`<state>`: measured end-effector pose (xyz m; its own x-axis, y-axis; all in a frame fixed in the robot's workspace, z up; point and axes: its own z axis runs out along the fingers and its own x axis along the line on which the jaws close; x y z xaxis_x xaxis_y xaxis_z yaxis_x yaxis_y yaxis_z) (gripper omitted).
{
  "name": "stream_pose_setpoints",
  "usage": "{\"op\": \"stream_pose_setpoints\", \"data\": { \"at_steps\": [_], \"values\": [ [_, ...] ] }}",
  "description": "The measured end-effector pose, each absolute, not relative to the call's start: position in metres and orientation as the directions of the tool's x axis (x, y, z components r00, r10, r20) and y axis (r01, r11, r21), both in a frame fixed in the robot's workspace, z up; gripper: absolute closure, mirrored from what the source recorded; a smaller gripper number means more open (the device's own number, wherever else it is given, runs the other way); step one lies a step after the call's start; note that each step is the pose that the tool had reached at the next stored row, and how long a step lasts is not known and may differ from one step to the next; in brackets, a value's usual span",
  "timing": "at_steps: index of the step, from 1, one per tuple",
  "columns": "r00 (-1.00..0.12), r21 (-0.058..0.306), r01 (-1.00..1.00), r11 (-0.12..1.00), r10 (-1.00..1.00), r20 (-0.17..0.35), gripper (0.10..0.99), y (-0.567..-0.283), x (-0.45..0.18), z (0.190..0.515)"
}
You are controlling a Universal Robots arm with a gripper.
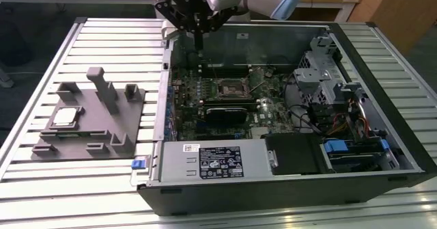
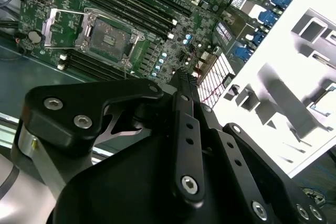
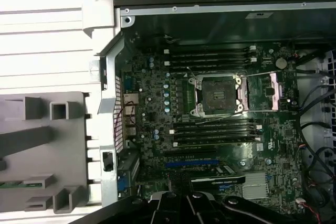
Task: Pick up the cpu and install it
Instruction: 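Reach for the cpu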
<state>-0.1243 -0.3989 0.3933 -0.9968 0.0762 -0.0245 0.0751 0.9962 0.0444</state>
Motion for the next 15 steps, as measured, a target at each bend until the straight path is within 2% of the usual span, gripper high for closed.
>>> {"op": "stream_pose_setpoints", "data": {
  "at_steps": [15],
  "values": [
    [-0.997,0.044,0.075,0.996,0.076,-0.024,0.980,-0.3990,-0.1285,0.3933]
  ]
}}
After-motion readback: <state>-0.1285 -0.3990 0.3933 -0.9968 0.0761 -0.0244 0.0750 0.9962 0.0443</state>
